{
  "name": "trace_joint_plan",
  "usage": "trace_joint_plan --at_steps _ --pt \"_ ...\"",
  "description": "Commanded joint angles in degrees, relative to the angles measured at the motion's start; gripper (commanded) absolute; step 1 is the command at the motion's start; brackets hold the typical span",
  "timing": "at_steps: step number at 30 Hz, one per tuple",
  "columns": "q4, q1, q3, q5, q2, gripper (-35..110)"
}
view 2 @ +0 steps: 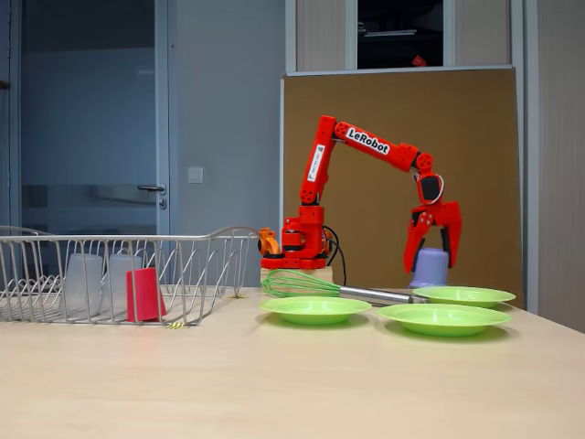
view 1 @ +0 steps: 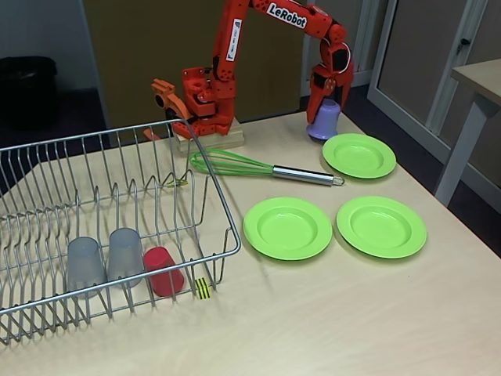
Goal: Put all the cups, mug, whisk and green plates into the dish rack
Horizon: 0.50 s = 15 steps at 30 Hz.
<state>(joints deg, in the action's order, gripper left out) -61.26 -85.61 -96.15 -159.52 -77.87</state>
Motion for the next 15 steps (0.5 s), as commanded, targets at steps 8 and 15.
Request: trace_joint_plan --at_steps 8,15 --pt "-18.46 2.29 17.23 5.71 -5.45 29" --pt "-26.46 9.93 10.20 23.91 -16.96 30"
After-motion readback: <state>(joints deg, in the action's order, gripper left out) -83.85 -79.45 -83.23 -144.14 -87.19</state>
